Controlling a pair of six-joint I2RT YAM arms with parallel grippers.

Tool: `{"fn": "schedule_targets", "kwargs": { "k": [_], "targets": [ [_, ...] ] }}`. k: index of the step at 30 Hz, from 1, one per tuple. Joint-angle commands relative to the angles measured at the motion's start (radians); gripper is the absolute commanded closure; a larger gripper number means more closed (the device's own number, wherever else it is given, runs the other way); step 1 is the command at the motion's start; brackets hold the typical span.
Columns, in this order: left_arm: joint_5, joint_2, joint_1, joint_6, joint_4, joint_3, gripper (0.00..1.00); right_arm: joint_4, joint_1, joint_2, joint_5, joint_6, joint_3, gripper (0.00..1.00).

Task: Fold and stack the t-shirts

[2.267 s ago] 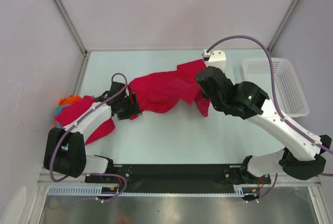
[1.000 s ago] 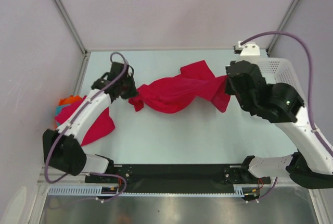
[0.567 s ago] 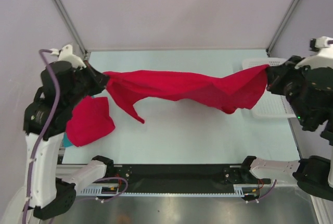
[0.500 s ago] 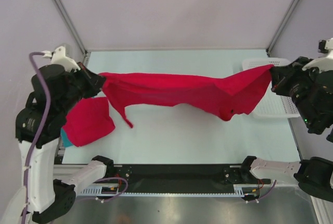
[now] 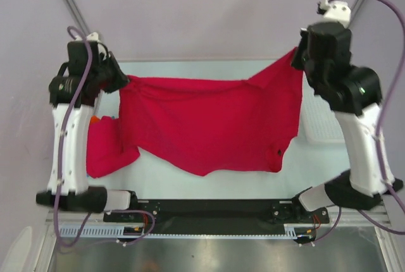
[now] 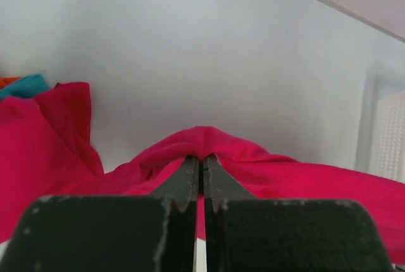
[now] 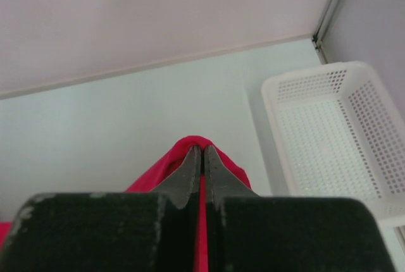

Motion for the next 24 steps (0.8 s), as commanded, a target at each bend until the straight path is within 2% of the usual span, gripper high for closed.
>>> {"fn": "schedule_targets", "kwargs": {
  "k": [1,3,5,8,12,13,16,20,23,24],
  "targets": [
    [0.139,0.248,0.121,0.088,0.076,0.188,1.00,0.100,-0.206,0.238,-0.283,-0.047,0.186,1.00],
    [0.169,0.420,0.138,0.094,0.036,0.353,1.00,0.091,-0.250,0.336,-0.314,-0.048,0.272,1.00],
    [0.210,0.521,0.158,0.080,0.055,0.396,1.00,0.089,-0.310,0.457,-0.357,-0.042,0.393,1.00],
    [0.215,0.596,0.187,0.036,0.081,0.494,1.00,0.103,-0.385,0.535,-0.417,-0.012,0.487,1.00],
    [0.256,0.641,0.228,-0.027,0.121,0.700,1.00,0.216,-0.424,0.504,-0.414,-0.045,0.489,1.00],
    [0.266,0.634,0.251,-0.053,0.150,0.710,1.00,0.226,-0.432,0.492,-0.401,-0.053,0.499,1.00],
    [0.246,0.548,0.282,-0.075,0.201,0.701,1.00,0.269,-0.444,0.411,-0.378,-0.080,0.501,1.00],
    [0.243,0.396,0.287,-0.072,0.246,0.626,1.00,0.318,-0.418,0.270,-0.322,-0.123,0.403,1.00],
    [0.318,0.316,0.285,-0.081,0.283,0.429,1.00,0.264,-0.416,0.227,-0.328,-0.117,0.297,1.00],
    [0.362,0.301,0.285,-0.081,0.284,0.322,1.00,0.214,-0.415,0.226,-0.348,-0.098,0.227,1.00]
  ]
}}
